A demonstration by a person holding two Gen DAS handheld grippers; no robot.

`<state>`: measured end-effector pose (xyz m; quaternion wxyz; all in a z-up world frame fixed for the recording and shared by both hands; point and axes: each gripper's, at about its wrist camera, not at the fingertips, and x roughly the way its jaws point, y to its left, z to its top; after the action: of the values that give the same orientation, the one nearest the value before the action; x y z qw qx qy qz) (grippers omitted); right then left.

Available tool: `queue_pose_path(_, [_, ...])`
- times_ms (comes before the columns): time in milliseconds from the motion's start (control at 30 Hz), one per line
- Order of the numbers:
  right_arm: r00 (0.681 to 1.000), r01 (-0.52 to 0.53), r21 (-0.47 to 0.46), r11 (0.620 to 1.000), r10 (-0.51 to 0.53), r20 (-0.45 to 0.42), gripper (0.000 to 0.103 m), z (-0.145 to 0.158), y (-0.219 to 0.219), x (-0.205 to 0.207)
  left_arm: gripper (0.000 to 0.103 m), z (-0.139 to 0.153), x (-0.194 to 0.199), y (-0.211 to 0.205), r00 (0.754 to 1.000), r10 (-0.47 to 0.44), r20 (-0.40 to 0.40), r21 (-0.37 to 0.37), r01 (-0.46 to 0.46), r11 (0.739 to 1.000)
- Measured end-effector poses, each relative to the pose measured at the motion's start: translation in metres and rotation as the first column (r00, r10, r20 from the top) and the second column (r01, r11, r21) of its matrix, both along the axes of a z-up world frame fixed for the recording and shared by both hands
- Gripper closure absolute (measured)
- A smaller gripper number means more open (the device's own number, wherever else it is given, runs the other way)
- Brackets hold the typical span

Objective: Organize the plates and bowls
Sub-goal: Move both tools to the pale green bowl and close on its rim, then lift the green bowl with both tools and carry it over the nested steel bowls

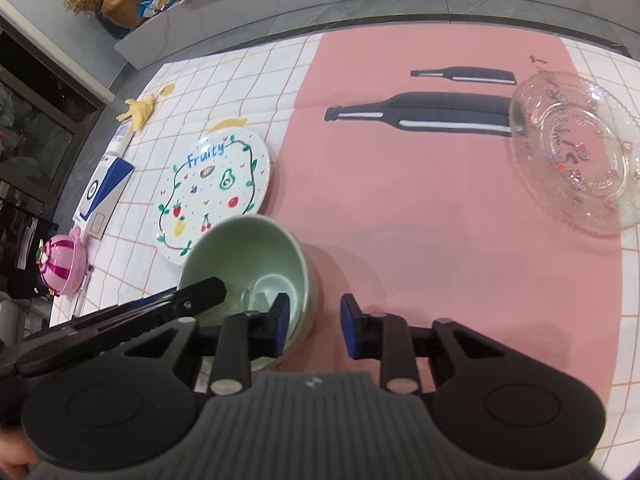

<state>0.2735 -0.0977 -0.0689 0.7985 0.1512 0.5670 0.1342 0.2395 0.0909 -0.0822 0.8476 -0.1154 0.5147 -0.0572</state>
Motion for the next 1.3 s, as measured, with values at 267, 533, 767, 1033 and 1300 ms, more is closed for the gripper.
queue_pose_path(267, [1.0, 0.012, 0.021, 1.0, -0.012, -0.011, 0.081, -0.006, 0.001, -0.002, 0.082, -0.01, 0.002, 0.005, 0.999, 0.014, -0.039, -0.037, -0.015, 0.999])
queue_pose_path(533, [1.0, 0.022, 0.025, 0.999, -0.022, -0.01, 0.077, -0.009, 0.0, -0.002, 0.081, -0.015, 0.003, 0.002, 0.999, 0.014, -0.052, -0.045, -0.016, 0.999])
queue_pose_path(767, [0.999, 0.044, 0.089, 0.995, -0.042, -0.028, 0.077, -0.009, -0.006, 0.001, 0.081, -0.013, 0.001, 0.002, 0.999, 0.036, -0.027, -0.034, -0.037, 0.999])
queue_pose_path(1033, [0.998, 0.053, 0.096, 0.994, -0.049, -0.043, 0.086, -0.015, -0.006, 0.0, 0.08, -0.012, 0.001, 0.001, 0.998, 0.044, -0.039, -0.043, -0.046, 0.998])
queue_pose_path(1300, [0.999, 0.049, 0.08, 0.996, -0.047, -0.024, 0.089, -0.011, -0.002, -0.003, 0.091, -0.008, 0.0, -0.003, 0.998, 0.024, -0.049, -0.007, -0.025, 1.0])
